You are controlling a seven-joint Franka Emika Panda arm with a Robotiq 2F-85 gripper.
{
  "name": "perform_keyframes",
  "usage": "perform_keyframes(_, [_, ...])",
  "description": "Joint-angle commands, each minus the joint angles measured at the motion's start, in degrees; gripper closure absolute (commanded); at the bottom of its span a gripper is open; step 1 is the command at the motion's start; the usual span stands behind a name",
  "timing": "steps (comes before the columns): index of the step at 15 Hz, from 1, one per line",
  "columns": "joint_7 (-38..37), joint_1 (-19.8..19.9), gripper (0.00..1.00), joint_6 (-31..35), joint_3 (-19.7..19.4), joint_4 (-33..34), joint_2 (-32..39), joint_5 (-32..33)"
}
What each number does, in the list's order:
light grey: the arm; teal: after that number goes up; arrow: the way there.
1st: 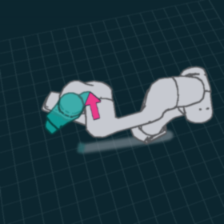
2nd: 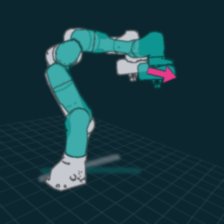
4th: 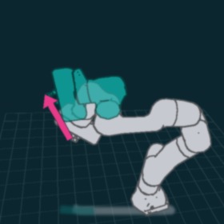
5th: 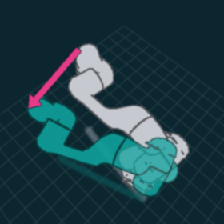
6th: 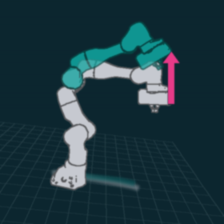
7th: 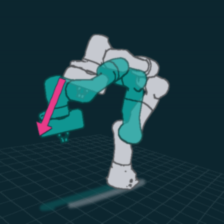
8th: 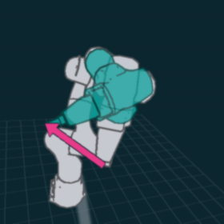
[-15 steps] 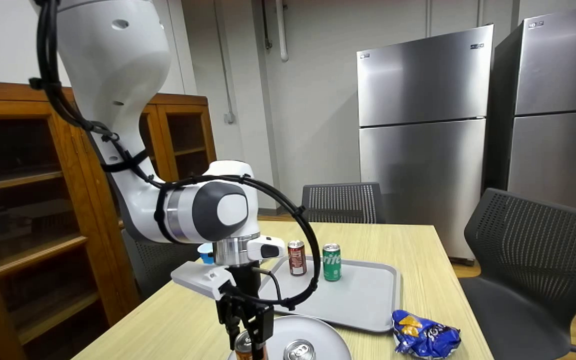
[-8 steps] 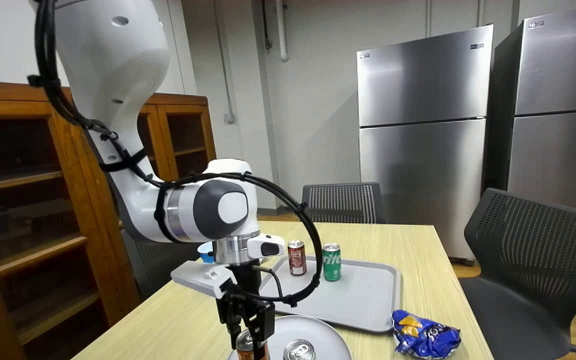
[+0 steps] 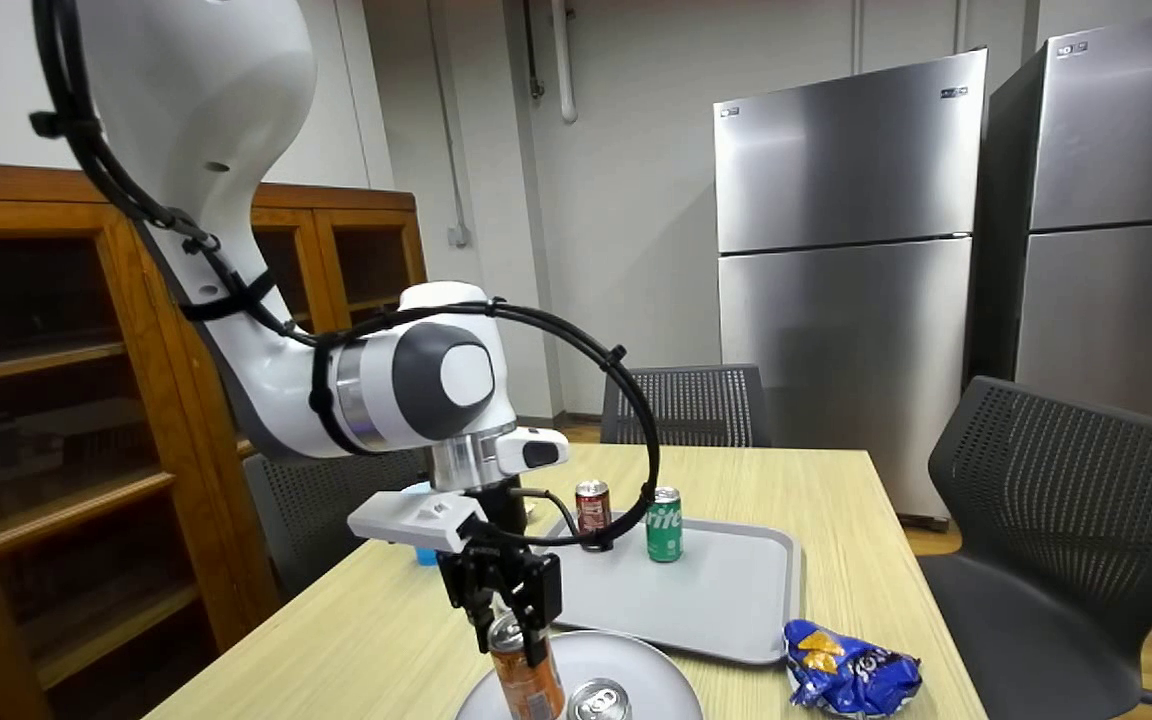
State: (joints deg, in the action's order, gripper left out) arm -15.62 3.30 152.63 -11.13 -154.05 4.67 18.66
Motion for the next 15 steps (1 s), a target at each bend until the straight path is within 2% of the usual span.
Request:
perform_keyframes(1, [-0.7, 0.16, 0.62, -1.52, 0.99, 1.98, -2.18, 1.46])
perform_keyframes(9, [2.91, 0.22, 0.62, -0.56, 2.7, 11.18, 3.2, -1.97])
perform_keyframes(15, [7.79, 0.36, 0.62, -0.77, 4.05, 20.28, 10.79, -7.32])
